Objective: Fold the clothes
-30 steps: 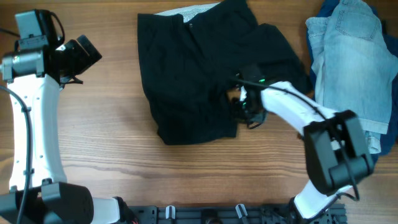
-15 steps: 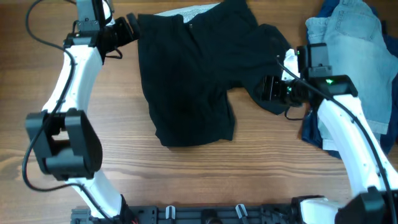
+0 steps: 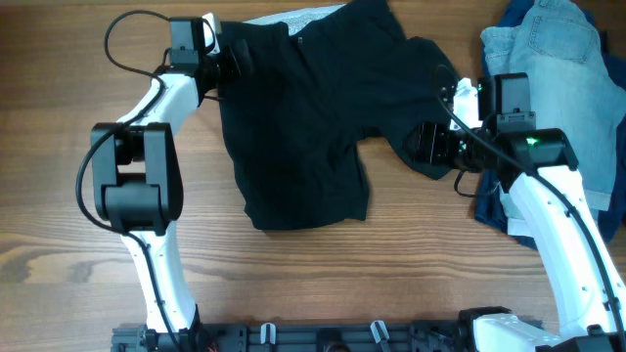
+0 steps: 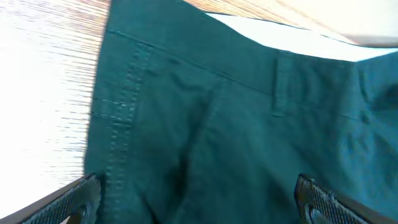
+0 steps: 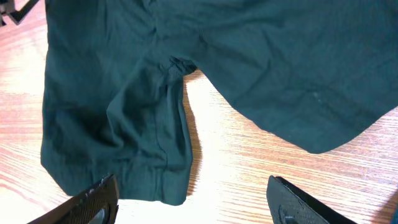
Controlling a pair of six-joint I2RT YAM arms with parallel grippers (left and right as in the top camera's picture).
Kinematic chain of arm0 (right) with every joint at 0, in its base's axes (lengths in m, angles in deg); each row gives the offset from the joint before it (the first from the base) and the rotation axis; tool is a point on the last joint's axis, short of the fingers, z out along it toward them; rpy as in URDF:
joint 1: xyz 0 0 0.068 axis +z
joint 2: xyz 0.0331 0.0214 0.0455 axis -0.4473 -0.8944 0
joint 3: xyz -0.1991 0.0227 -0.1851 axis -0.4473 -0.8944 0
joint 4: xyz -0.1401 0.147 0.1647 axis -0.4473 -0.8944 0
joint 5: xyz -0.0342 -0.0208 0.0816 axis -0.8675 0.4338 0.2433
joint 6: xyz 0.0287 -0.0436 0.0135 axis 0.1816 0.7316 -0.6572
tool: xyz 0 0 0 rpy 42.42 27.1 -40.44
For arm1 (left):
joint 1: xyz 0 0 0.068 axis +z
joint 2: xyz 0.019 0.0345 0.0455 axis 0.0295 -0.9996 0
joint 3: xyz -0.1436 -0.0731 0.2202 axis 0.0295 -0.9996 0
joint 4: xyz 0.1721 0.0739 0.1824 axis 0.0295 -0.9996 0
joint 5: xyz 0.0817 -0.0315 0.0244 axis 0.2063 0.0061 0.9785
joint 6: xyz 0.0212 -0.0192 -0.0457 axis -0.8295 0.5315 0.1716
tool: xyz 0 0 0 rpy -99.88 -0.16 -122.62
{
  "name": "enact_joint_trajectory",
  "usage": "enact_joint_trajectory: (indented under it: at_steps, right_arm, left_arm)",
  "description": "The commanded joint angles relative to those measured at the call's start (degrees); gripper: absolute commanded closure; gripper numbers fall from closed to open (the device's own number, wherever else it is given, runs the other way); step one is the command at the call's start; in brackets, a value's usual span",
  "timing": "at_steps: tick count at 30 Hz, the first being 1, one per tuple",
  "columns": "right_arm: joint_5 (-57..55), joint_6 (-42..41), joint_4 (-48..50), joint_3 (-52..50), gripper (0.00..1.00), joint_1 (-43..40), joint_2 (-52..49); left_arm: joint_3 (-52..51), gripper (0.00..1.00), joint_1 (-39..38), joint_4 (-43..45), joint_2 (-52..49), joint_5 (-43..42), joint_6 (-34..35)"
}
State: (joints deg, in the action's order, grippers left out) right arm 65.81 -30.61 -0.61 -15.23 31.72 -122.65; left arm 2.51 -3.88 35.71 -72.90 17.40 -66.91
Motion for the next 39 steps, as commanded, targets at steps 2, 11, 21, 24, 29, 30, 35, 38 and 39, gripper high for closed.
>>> enact_joint_trajectory:
  at_steps: [2,11,21,24,29,30,35,38,39]
  right_arm:
    - [0.9,0.2,0.0,0.8,0.23,0.1,0.5]
    - [1.0,0.1,-0.1,0.8,0.23,0.1,0.5]
    - [1.0,0.1,-0.6,0.8,0.22,0.1,0.5]
    - [1.2,0.1,-0.5,0.8,0.22,0.1,0.5]
    - [1.2,0.1,0.0,0.6,0.22,0.1,0.5]
    - [1.2,0.0,0.0,0.6,0.22,0.1,0.5]
    - [1.1,-0.3,0.5,0.5,0.23,0.5,-1.5]
    - [0.9,-0.3,3.0,0.2,0.23,1.9,-5.0]
    - [0.3,-0.3,4.3,0.2,0.22,2.4,-6.6]
  left_arm:
    - [0.3,0.04,-0.7,1.1,-2.3,8.1,-1.6]
    - [0.3,0.38,-8.3,-1.0,-4.1,21.7,-10.4]
    - [0.3,0.96,-7.5,-10.4,-4.0,37.2,-6.4]
    - [0.3,0.96,-5.0,-18.6,-3.2,39.6,2.4]
    - [0.3,0.96,3.4,-34.2,-2.7,27.2,17.4]
    - [0.3,0.96,5.5,-36.6,-2.7,22.1,17.4]
    - [0.3,0.96,14.8,-44.3,-2.7,-2.0,17.3]
    - [0.3,0.96,19.2,-48.8,-2.7,-10.6,13.2]
    - [0.3,0.96,20.2,-49.3,-2.6,-11.1,11.6]
